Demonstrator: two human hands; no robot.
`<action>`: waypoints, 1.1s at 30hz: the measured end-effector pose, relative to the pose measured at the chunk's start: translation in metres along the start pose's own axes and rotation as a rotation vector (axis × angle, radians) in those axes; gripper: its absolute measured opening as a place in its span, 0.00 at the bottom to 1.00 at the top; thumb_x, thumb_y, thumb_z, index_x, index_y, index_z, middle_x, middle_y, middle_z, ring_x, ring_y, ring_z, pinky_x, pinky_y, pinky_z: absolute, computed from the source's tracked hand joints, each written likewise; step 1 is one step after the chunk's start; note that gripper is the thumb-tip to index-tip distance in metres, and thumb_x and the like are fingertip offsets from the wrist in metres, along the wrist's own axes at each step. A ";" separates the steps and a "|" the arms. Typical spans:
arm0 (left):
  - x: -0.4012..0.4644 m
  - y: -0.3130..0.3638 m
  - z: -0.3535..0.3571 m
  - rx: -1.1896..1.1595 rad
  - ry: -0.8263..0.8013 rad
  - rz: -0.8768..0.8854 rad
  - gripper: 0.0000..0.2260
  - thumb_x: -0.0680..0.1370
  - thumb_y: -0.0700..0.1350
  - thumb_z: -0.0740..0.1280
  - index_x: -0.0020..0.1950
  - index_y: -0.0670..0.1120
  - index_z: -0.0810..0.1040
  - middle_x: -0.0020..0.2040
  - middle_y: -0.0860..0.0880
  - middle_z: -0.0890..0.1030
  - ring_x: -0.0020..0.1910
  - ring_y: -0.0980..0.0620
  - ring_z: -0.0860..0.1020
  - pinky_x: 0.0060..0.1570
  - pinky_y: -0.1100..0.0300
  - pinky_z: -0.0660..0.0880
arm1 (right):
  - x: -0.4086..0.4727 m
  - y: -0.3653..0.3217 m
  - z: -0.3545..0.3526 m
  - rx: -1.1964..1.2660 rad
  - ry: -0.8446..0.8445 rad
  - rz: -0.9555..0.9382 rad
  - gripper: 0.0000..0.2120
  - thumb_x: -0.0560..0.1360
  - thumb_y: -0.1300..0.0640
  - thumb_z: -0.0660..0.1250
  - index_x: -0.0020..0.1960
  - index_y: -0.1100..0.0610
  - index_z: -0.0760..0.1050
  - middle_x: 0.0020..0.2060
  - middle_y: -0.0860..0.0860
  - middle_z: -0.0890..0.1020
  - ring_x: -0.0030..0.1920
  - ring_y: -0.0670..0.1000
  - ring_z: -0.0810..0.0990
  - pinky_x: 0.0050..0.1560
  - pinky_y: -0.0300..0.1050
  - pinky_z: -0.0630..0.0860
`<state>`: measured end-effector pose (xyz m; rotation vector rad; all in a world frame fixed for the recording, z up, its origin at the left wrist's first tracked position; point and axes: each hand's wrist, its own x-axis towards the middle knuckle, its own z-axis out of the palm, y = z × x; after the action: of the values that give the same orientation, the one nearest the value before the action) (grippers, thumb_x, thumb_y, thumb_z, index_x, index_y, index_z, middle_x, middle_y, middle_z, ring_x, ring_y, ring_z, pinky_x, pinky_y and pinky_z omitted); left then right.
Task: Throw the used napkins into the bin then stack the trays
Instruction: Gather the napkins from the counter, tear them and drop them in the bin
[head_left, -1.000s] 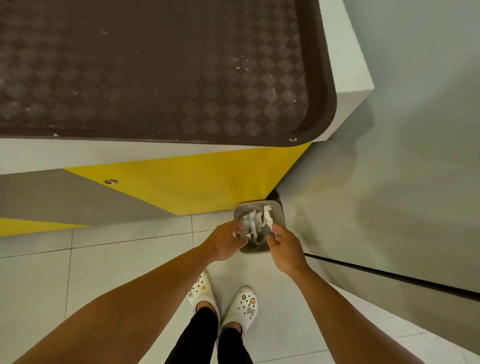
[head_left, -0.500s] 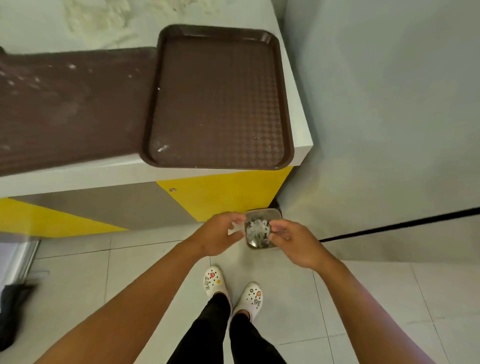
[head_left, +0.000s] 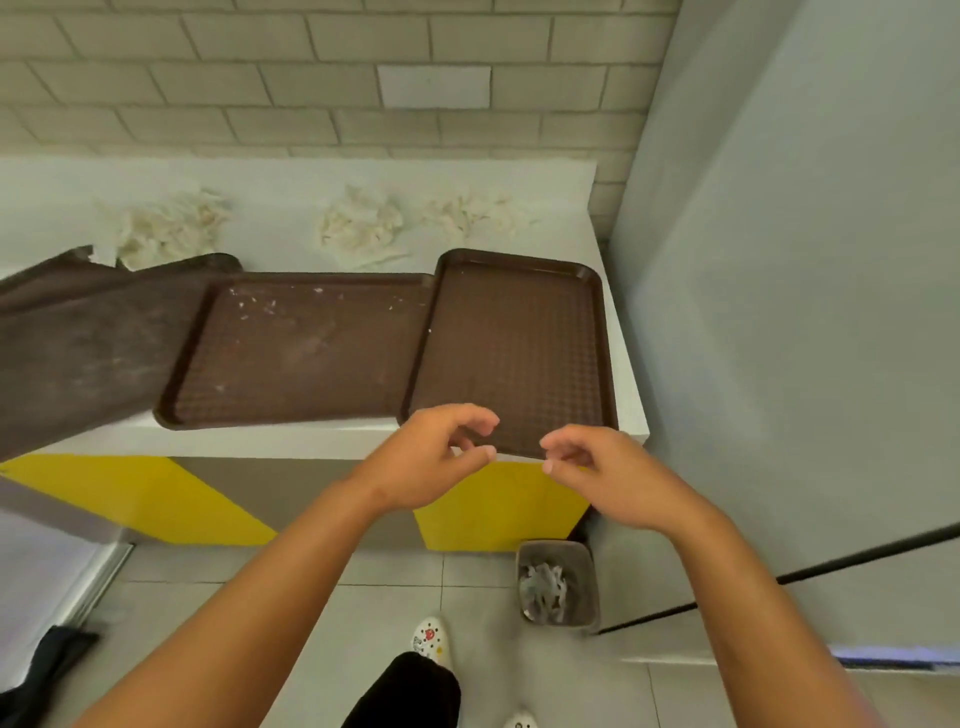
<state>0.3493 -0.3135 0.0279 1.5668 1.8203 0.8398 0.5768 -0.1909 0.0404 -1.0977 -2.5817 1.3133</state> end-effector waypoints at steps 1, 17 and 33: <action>0.004 0.002 -0.011 0.011 0.004 0.006 0.14 0.78 0.49 0.70 0.64 0.54 0.78 0.56 0.60 0.80 0.49 0.60 0.80 0.46 0.69 0.75 | 0.007 -0.007 -0.009 -0.007 -0.002 -0.012 0.15 0.79 0.47 0.69 0.65 0.46 0.77 0.54 0.42 0.82 0.55 0.39 0.80 0.60 0.41 0.77; 0.160 -0.096 -0.186 0.194 -0.006 0.039 0.17 0.78 0.53 0.69 0.67 0.56 0.75 0.58 0.61 0.79 0.56 0.64 0.77 0.59 0.63 0.75 | 0.218 -0.064 -0.083 -0.322 -0.036 -0.009 0.20 0.80 0.46 0.67 0.70 0.46 0.74 0.61 0.45 0.81 0.56 0.42 0.80 0.62 0.40 0.76; 0.339 -0.150 -0.224 0.299 -0.138 -0.087 0.25 0.80 0.53 0.66 0.76 0.52 0.65 0.69 0.49 0.75 0.62 0.47 0.76 0.63 0.55 0.72 | 0.383 -0.063 -0.172 -0.810 -0.173 0.153 0.22 0.82 0.45 0.61 0.73 0.52 0.69 0.65 0.51 0.77 0.61 0.53 0.76 0.60 0.45 0.72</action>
<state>0.0370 -0.0130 0.0413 1.6658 1.9635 0.4222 0.3122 0.1364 0.0946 -1.3181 -3.3190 0.3324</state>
